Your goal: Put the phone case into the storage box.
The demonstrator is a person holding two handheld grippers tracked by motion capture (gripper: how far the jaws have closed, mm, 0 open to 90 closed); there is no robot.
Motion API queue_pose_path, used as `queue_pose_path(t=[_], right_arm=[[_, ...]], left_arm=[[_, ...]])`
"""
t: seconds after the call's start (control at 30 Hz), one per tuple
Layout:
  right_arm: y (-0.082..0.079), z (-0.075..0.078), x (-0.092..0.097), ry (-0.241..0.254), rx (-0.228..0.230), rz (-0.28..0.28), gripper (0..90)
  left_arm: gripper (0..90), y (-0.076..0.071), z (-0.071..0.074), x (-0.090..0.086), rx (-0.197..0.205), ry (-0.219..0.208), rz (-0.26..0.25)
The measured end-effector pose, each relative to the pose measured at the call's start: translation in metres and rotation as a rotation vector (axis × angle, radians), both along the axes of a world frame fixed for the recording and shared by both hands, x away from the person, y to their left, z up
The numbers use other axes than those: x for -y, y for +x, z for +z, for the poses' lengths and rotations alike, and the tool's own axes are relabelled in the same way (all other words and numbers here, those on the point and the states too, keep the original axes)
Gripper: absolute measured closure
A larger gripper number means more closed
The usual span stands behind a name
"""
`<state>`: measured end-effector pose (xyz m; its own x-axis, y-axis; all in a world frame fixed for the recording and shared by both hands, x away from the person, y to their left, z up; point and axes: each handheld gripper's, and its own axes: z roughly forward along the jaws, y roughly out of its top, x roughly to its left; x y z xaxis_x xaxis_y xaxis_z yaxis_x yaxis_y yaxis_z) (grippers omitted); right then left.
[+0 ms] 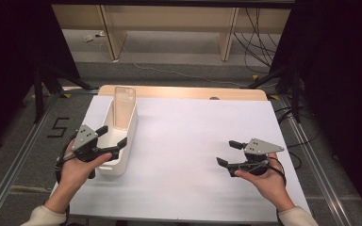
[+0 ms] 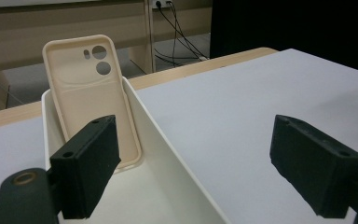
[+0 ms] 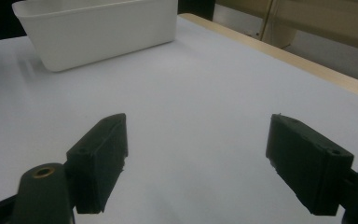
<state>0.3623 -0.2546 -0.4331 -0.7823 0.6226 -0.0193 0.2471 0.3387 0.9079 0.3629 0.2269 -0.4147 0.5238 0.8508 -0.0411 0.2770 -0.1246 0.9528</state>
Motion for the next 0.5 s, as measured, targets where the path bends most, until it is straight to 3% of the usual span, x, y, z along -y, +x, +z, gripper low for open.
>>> queue_pose_path(t=[0.5], right_arm=[[0.0002,0.0011,0.0022,0.003,0.004,-0.004,21.9]], left_arm=[[15.3,-0.0024,-0.0022,0.0022,0.0,-0.007,-0.019]])
